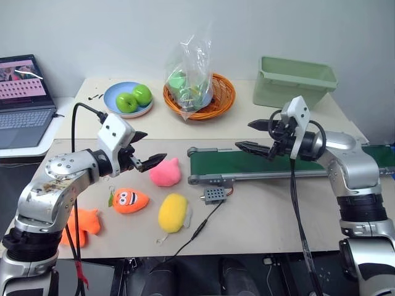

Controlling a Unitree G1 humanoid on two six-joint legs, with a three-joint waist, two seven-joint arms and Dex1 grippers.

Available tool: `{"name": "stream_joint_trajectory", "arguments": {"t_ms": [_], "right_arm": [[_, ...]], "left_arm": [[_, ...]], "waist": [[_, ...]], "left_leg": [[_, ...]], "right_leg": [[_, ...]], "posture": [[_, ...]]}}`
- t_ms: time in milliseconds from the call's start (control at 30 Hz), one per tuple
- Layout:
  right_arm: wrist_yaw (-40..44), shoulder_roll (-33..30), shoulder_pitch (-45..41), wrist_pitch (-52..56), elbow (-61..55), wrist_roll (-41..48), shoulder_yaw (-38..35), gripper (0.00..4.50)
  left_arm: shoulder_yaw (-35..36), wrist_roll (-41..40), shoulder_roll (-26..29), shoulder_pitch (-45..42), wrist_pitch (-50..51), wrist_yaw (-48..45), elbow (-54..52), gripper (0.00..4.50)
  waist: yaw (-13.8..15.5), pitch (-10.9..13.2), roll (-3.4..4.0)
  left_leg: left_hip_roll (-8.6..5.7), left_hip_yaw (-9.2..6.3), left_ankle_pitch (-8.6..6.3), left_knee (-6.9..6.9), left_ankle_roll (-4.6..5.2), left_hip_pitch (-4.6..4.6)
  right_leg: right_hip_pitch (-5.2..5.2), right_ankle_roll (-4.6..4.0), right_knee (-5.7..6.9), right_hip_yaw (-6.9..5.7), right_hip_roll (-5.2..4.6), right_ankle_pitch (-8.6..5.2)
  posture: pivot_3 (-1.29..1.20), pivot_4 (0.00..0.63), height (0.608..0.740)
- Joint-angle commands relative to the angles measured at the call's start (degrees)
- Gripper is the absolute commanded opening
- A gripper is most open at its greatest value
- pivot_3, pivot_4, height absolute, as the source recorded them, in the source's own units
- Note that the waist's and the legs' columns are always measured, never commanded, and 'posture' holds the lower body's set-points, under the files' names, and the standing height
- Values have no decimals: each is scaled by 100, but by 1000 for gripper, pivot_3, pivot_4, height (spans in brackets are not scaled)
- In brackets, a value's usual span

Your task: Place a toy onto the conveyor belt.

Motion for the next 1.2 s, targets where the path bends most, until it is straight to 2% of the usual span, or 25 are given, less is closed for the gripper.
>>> {"name": "stream_joint_trajectory", "arguments": {"t_ms": [33,267,400,567,733,833,900,1067,1200], "right_arm": [[17,-32,-27,-200,-178,-8,-99,4500],[122,-53,-66,-290,-97,-113,-16,4500],[160,-24,-124,-330,-9,-158,5,4500],[310,-30,-216,-463,128,-272,136,4500],[957,-259,-549,-300,109,-5,131,4500],[1130,-261,-688,-396,335,-70,207,4500],[1232,-226,-777,-505,512,-184,306,4500],[1544,-213,-832,-496,512,-138,413,4500],[1748,-211,-854,-509,495,-185,514,4500]], "left_arm": [[99,0,5,-24,-174,-109,-108,4473],[259,-61,-115,-110,-99,-107,-15,4473],[395,194,-102,56,-224,86,143,4473],[1057,36,-275,391,-453,262,-33,4473],[2477,-110,-487,1848,-431,528,-809,4473],[2903,-106,-730,2743,-610,492,-1160,4473],[3257,46,-1087,3483,-971,497,-1269,4473],[3661,188,-1616,4464,-1599,525,-1176,4473],[3831,226,-2071,4977,-1886,661,-681,4473]], "waist": [[0,0,0],[-1,0,0],[-8,0,0],[-11,0,0],[-89,1,1],[-83,0,0],[-74,0,0],[0,0,0],[2,0,1]], "left_leg": [[0,0,0,0,0,0],[0,0,0,0,0,0],[0,0,0,0,0,1],[1,0,0,0,0,0],[5,2,0,-3,0,1],[7,3,-1,-3,1,2],[7,5,-2,-3,0,10],[7,6,-1,-2,-1,16],[6,8,-1,0,-1,20]], "right_leg": [[0,0,0,0,0,0],[0,0,0,0,0,0],[0,0,1,0,0,0],[-1,0,0,0,0,0],[-5,-1,3,8,0,1],[-2,-1,-2,6,-1,1],[4,-3,-3,4,-4,2],[6,-9,1,1,-2,4],[13,-10,-2,2,-3,5]], "posture": [[0,150,740],[0,150,740],[0,150,740],[0,150,740],[0,150,740],[0,150,740],[0,150,740],[0,150,740],[0,150,740]]}}
